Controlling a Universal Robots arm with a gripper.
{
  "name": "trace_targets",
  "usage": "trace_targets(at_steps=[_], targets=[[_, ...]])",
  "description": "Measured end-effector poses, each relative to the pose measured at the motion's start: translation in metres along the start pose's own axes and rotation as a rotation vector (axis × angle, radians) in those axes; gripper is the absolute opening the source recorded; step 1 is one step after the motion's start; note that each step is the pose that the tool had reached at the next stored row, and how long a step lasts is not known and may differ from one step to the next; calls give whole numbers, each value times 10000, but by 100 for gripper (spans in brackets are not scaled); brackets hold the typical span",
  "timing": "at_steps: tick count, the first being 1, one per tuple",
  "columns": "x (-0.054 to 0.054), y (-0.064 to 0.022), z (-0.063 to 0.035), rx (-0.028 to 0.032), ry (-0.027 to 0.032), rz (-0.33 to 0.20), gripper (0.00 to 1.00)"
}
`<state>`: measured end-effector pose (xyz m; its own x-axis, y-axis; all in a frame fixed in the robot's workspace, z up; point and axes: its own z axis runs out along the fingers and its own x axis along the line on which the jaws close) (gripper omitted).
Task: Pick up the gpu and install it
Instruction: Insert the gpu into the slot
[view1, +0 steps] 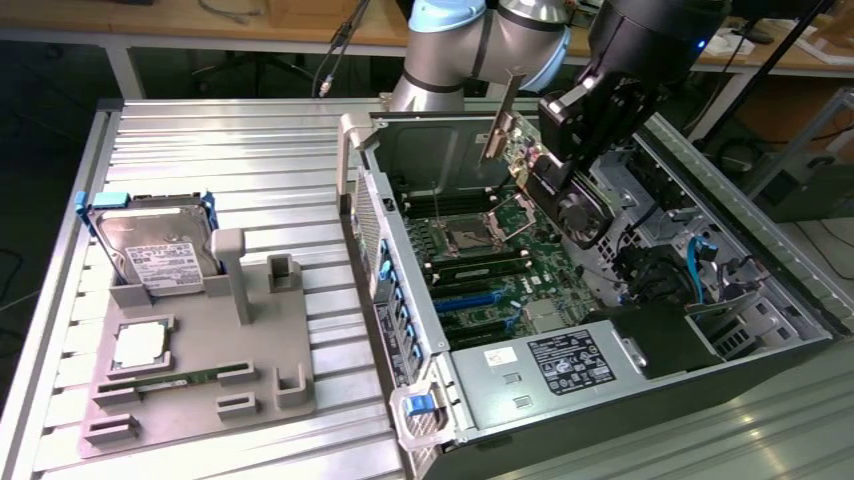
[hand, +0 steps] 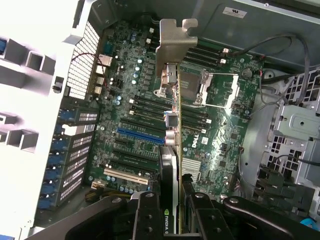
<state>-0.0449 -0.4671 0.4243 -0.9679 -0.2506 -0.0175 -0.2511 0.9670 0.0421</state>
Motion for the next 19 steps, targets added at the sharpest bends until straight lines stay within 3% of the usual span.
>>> trace_targets(at_steps=[19], targets=[[0,0,0,-6,15,-346,27]])
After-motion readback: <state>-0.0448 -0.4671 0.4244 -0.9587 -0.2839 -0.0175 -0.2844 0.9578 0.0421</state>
